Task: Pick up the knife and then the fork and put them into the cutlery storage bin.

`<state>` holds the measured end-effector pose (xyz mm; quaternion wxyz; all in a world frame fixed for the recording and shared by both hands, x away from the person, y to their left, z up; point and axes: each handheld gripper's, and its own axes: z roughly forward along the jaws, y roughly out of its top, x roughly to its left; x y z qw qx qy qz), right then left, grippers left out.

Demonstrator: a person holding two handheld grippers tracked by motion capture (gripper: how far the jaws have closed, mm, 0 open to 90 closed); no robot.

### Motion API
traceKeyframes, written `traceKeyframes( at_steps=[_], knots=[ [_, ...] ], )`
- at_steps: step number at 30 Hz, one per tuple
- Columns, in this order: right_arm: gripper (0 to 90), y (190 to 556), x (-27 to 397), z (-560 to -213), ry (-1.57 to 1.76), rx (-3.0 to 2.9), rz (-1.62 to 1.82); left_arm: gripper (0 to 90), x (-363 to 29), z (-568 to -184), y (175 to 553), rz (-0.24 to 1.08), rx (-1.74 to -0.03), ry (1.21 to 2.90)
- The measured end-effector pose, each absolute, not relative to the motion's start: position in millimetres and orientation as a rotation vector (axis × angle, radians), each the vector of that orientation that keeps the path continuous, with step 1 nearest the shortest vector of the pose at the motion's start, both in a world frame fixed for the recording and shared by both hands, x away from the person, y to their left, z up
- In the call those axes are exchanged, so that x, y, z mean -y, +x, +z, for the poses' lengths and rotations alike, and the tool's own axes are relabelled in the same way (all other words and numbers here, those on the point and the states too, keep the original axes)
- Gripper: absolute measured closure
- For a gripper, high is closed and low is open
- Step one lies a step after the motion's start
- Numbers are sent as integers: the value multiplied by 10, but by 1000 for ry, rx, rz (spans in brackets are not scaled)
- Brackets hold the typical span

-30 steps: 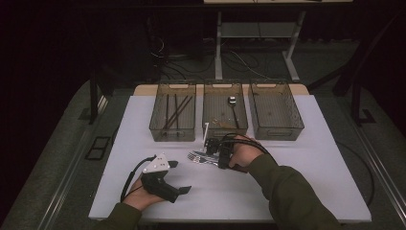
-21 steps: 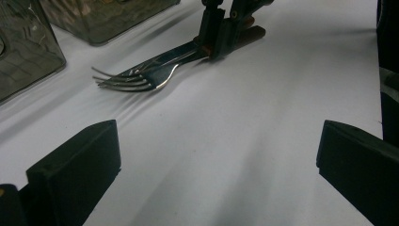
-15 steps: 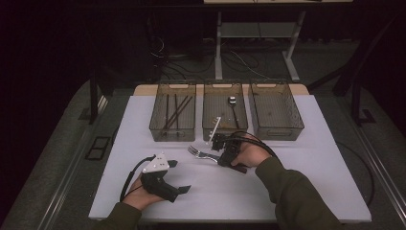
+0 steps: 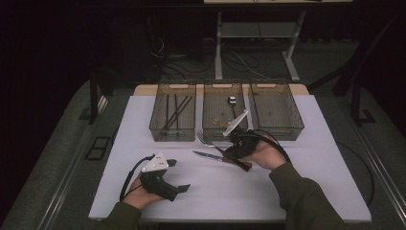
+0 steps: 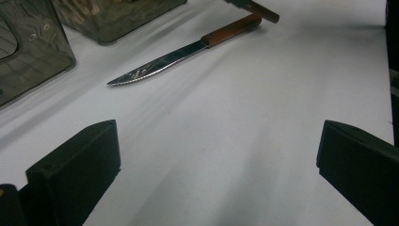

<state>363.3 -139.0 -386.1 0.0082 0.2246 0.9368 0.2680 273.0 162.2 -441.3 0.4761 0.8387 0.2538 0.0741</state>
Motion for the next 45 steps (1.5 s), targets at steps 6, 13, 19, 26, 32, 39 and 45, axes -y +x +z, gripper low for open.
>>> traceKeyframes(
  at_steps=[6, 13, 19, 26, 32, 39, 45],
  knots=[
    [770, 3581, 1629, -3818, 763, -2829, 1015, 0, -1622, -4422, 2734, 186, -620, 2057],
    [770, 3565, 1841, -3770, 841, -2734, 1154, 0, -1620, -4422, 2726, 186, -628, 2054],
    [770, 3582, 2045, -3707, 907, -2625, 1229, 0, -1622, -4417, 2720, 185, -626, 2055],
    [769, 3666, 2402, -3509, 1008, -2438, 1302, 0, -1618, -4422, 2725, 185, -631, 2056],
    [770, 3803, 2729, -3394, 1101, -2277, 1307, 0, -1617, -4423, 2730, 186, -632, 2054],
    [769, 4017, 3050, -3348, 1222, -2133, 1249, 0, -1620, -4419, 2725, 185, -636, 2052],
    [769, 4206, 3270, -3432, 1301, -2049, 1198, 0, -1617, -4419, 2723, 185, -633, 2053]
  ],
)
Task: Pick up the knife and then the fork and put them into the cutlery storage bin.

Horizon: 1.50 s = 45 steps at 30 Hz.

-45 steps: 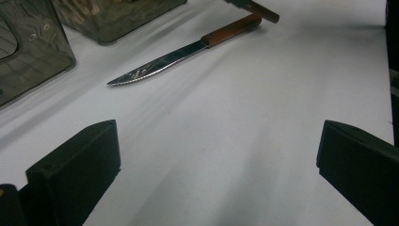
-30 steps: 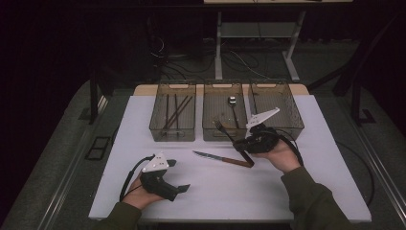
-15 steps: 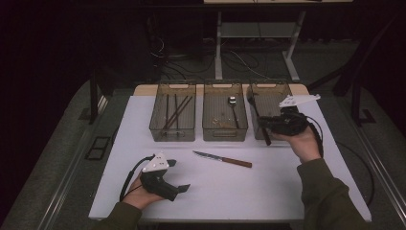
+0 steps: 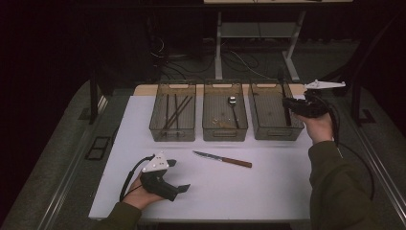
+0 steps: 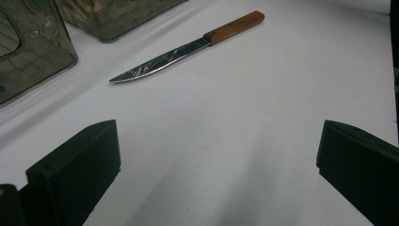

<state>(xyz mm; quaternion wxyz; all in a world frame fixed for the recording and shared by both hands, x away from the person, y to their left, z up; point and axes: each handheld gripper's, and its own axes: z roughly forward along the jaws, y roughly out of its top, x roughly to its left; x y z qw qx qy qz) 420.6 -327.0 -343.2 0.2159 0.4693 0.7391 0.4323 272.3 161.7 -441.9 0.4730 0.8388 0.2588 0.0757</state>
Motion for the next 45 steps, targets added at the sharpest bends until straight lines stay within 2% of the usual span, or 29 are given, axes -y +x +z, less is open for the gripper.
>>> traceKeyframes(
  at_steps=[9, 18, 20, 23, 31, 38, 45],
  knots=[
    [768, 4364, 3397, -3737, 1398, -2053, 1079, 0, -1616, -4419, 2721, 186, -631, 2055],
    [754, 4341, 3454, -4001, 1449, -2116, 954, 0, -1610, -4421, 2718, 186, -629, 2060],
    [629, 4334, 3460, -3986, 1463, -2102, 979, 0, -1608, -4422, 2719, 186, -629, 2059],
    [548, 4300, 3442, -3921, 1431, -2089, 998, 0, -1605, -4424, 2719, 186, -630, 2059],
    [458, 4058, 3306, -3706, 1341, -2093, 1185, 0, -1604, -4422, 2716, 186, -628, 2060],
    [458, 3803, 2978, -3643, 1193, -2234, 1296, 0, -1597, -4422, 2714, 185, -624, 2060],
    [491, 3645, 2614, -3734, 1065, -2383, 1366, 0, -1597, -4423, 2714, 184, -624, 2060]
  ],
)
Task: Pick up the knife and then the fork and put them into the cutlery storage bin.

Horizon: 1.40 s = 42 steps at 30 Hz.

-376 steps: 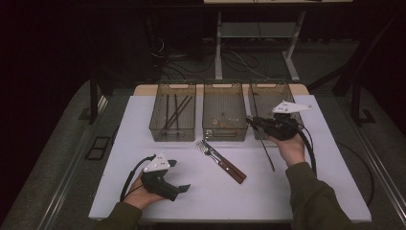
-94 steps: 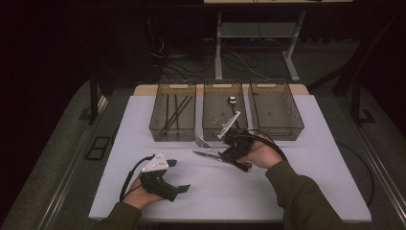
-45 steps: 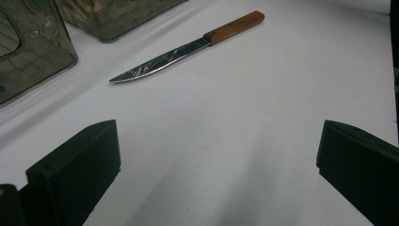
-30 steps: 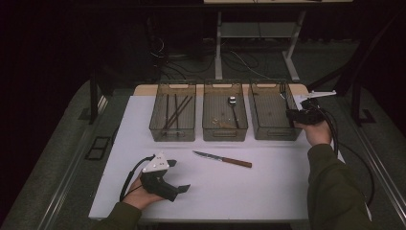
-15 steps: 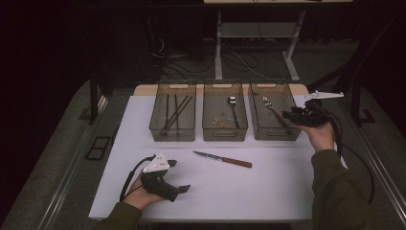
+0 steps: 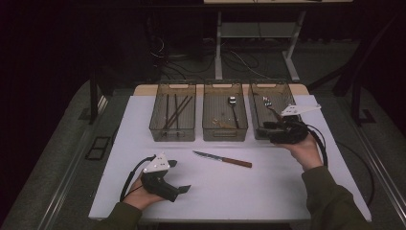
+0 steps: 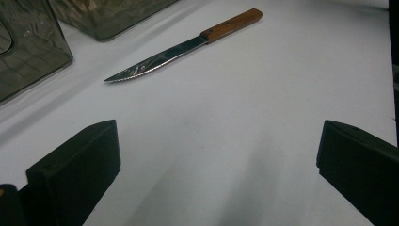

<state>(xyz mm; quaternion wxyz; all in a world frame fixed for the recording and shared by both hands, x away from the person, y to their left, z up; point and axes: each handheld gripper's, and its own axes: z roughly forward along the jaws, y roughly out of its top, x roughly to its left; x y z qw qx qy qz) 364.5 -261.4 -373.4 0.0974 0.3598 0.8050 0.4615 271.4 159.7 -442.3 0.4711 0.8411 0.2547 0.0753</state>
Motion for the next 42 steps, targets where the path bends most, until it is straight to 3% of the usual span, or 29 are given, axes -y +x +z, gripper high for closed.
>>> traceKeyframes(
  at_steps=[25, 34, 42],
  knots=[
    [618, 3583, 1696, -4260, 796, -2704, 1190, 0, -1595, -4424, 2711, 184, -617, 2067],
    [656, 3573, 1532, -4397, 716, -2772, 1048, 0, -1596, -4424, 2711, 184, -616, 2067],
    [740, 3585, 1460, -4394, 573, -2805, 906, 0, -1595, -4425, 2715, 186, -615, 2068]
  ],
)
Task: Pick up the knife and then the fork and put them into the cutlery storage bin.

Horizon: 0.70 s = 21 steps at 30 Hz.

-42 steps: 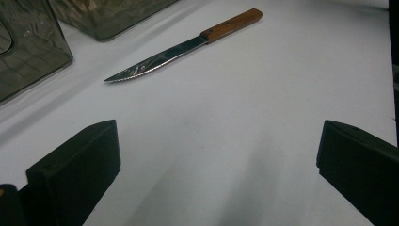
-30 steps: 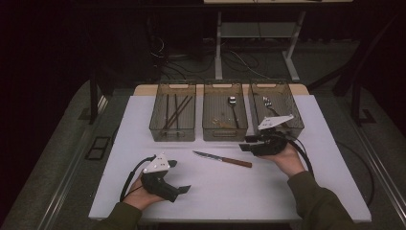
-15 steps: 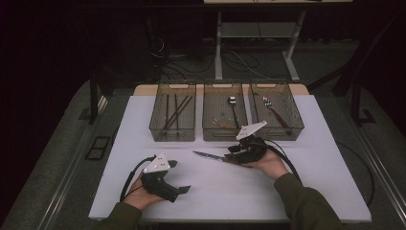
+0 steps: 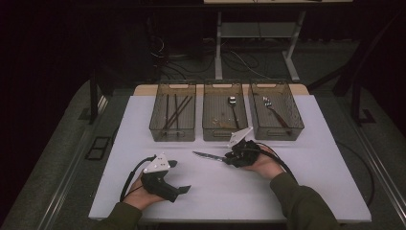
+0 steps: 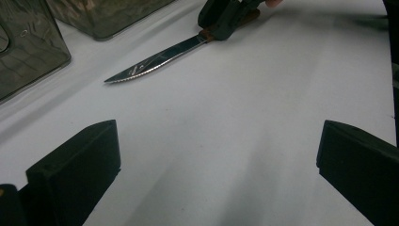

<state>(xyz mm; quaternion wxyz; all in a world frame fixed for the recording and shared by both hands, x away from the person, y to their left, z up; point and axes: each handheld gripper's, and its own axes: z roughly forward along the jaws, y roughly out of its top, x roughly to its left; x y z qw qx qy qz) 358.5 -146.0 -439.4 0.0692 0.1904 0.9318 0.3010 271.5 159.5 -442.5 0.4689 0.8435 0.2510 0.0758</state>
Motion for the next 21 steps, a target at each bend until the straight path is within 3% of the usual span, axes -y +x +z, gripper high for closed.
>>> traceKeyframes(
  at_steps=[21],
  knots=[
    [754, 3861, 944, -4187, 416, -3074, 280, 0, -1594, -4423, 2716, 186, -612, 2075]
  ],
)
